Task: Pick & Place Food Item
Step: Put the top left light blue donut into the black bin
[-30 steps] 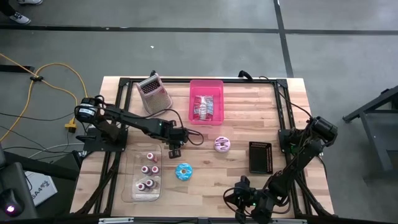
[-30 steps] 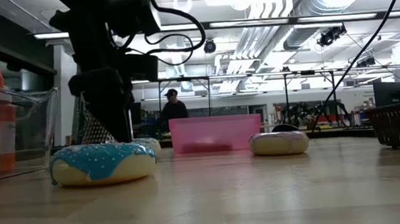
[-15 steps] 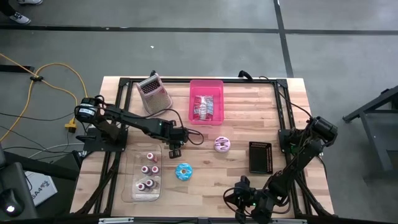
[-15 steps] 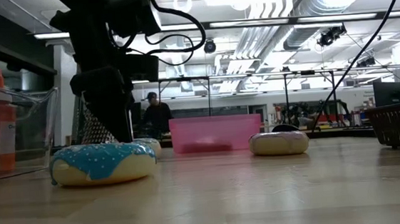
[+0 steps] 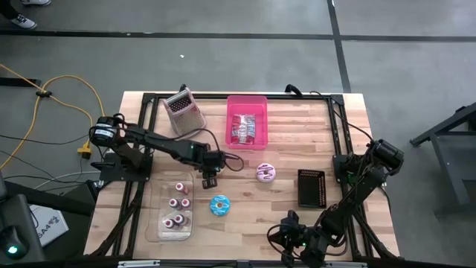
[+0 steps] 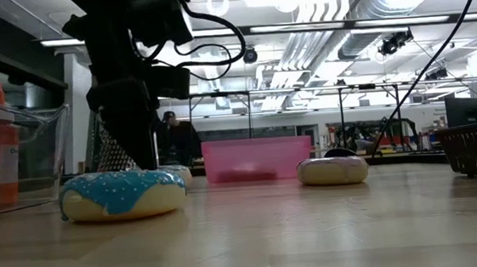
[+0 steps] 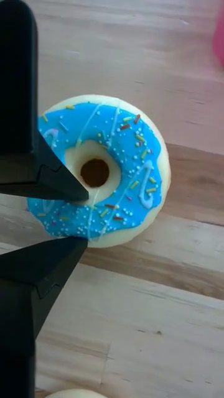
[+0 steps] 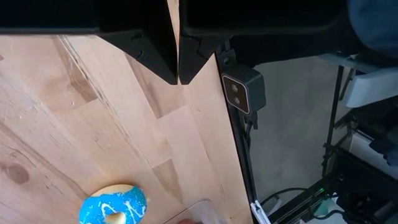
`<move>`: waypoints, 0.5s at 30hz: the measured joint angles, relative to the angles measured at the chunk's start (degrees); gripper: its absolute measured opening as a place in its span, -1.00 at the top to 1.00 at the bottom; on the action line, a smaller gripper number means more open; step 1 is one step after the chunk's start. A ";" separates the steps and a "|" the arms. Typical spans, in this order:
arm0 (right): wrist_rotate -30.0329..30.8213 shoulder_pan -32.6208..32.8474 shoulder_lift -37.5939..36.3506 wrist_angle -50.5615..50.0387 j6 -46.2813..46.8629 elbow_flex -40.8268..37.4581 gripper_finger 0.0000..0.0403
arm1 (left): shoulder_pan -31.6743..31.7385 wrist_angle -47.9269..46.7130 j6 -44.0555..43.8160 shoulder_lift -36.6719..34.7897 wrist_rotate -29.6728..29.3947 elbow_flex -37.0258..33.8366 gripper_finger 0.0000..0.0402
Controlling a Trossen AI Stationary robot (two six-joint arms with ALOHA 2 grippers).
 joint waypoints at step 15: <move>-0.09 0.00 0.00 0.00 0.08 0.00 0.99 | 0.77 0.13 -0.77 0.00 4.48 0.00 0.49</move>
